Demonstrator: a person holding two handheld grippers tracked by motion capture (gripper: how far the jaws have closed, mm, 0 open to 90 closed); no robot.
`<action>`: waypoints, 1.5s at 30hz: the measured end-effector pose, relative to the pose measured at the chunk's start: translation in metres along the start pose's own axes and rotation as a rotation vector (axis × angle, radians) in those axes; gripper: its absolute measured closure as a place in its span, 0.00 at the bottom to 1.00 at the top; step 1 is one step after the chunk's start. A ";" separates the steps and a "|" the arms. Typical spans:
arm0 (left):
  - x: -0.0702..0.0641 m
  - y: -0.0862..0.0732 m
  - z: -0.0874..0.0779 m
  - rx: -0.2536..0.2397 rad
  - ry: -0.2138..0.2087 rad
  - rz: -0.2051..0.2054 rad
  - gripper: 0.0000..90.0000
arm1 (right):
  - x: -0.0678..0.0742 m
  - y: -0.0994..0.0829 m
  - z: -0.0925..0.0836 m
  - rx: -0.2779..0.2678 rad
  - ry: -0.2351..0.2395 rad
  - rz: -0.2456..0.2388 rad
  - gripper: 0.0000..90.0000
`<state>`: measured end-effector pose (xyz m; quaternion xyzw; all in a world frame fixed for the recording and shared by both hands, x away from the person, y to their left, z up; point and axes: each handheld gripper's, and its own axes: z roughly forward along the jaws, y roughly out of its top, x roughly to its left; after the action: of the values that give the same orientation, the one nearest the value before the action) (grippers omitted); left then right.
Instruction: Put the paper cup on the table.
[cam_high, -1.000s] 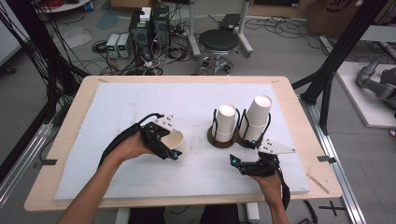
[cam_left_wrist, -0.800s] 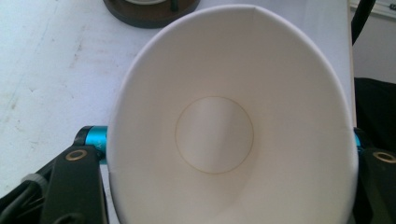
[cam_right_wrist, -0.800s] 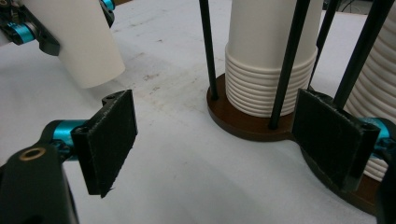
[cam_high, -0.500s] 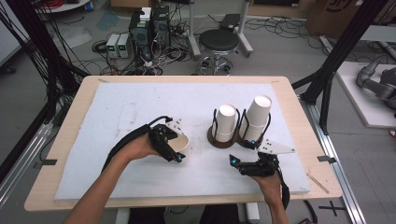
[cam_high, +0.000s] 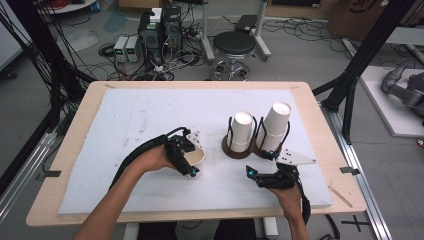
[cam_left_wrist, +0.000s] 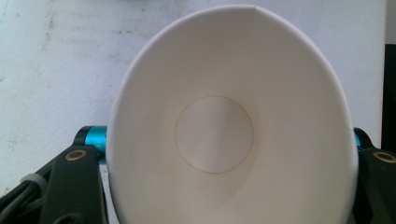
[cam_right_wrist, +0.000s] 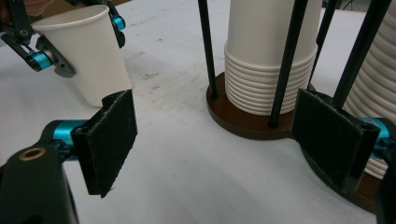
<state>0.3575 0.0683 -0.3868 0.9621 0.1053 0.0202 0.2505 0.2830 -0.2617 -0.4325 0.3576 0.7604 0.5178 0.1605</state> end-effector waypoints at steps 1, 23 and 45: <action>0.000 0.000 0.000 0.003 -0.001 0.001 0.33 | 0.000 0.000 0.000 -0.003 -0.002 -0.006 0.17; -0.001 0.003 0.004 -0.006 0.003 -0.008 0.16 | 0.000 0.000 -0.001 -0.006 -0.003 -0.004 0.17; -0.002 -0.023 -0.002 -0.081 -0.026 -0.056 0.09 | 0.000 -0.001 0.001 0.001 -0.001 -0.003 0.17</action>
<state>0.3514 0.0887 -0.3958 0.9481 0.1281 0.0051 0.2910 0.2835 -0.2612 -0.4337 0.3568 0.7610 0.5170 0.1618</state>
